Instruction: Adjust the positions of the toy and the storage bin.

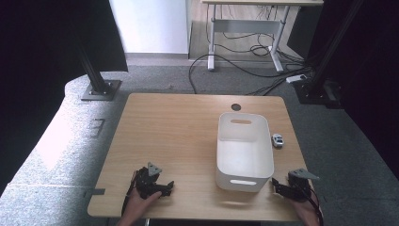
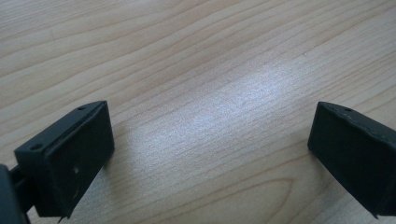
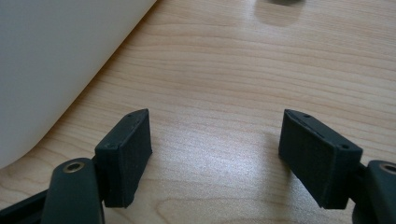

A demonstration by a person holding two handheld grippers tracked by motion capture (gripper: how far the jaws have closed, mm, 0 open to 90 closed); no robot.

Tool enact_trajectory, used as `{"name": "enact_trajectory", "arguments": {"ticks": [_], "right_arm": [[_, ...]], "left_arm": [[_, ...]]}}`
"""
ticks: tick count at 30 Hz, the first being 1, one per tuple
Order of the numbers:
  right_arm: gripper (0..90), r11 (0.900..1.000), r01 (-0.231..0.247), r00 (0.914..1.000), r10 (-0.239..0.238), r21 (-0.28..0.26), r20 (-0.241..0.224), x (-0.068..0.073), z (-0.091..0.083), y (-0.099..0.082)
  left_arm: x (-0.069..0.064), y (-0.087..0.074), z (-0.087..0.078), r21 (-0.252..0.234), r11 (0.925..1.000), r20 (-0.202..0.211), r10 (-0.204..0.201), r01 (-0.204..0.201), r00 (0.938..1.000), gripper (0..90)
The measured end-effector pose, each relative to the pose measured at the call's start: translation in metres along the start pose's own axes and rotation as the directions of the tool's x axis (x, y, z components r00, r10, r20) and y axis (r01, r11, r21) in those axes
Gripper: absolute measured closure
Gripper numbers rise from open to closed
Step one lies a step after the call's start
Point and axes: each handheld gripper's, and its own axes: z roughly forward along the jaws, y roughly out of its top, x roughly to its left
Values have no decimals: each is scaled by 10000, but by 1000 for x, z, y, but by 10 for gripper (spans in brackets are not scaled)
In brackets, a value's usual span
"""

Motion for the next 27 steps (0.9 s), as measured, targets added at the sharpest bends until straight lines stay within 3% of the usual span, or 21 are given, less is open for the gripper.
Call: {"name": "enact_trajectory", "arguments": {"ticks": [8,19,27], "right_arm": [[241,10000,-13,10000,13,8,20,0,0,0],[163,9999,-32,10000,31,134,41,0,1,0],[165,9994,-340,9994,340,28,-51,-3,-2,0]], "left_arm": [[0,0,0,-6,10000,-18,-17,17,10000,4],[0,0,0,-5,10000,23,7,-7,10000,2],[-1,3,3,12,9999,120,129,-129,9998,0]]}}
